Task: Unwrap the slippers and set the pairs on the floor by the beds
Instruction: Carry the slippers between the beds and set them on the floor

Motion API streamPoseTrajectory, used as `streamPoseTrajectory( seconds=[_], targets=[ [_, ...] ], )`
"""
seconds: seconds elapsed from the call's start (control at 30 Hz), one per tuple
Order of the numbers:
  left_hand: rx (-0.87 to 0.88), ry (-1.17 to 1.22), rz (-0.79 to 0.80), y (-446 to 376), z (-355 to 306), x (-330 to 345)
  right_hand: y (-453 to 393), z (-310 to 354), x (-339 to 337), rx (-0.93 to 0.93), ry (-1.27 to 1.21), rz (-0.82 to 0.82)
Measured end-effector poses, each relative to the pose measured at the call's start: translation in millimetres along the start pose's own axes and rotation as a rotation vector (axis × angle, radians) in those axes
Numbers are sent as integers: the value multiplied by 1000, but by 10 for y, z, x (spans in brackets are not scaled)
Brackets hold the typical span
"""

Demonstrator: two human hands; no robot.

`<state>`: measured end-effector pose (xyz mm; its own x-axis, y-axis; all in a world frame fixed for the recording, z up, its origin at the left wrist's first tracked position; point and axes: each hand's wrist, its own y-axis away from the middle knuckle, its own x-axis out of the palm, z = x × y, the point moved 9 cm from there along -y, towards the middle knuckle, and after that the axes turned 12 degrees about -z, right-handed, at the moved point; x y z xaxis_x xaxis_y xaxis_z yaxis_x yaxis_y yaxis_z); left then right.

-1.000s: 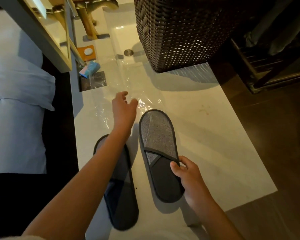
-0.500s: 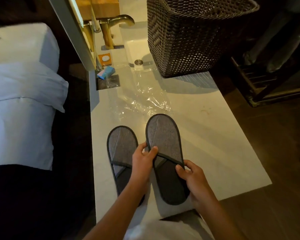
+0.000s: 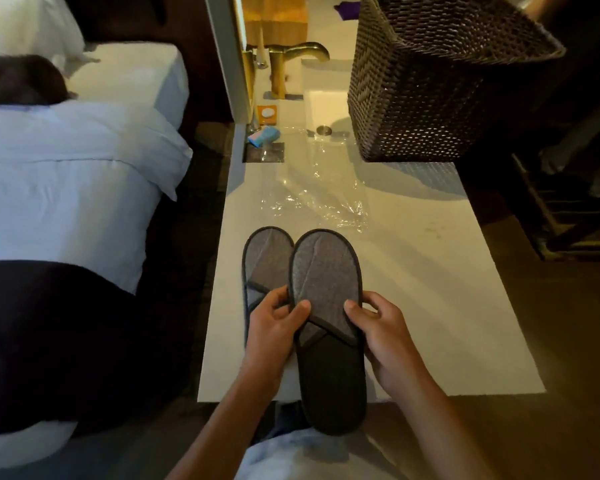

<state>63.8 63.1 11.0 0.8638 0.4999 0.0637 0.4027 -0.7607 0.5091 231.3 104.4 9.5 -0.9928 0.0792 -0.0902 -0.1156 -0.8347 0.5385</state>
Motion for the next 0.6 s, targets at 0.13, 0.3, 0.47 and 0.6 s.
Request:
streamPoseTrajectory(
  seconds=[0.13, 0.3, 0.47, 0.6],
  targets=[
    [24, 54, -164, 285, 94, -434, 197, -100, 274, -3, 95, 152],
    [9, 166, -460, 721, 304, -1254, 611, -282, 895, -52, 223, 371],
    [18, 319, -693, 1263, 517, -2141, 1200, -577, 1691, -63, 341, 622],
    [25, 455, -834, 1665, 719, -2851, 1794, -793, 2344, -135, 424, 800]
  ],
)
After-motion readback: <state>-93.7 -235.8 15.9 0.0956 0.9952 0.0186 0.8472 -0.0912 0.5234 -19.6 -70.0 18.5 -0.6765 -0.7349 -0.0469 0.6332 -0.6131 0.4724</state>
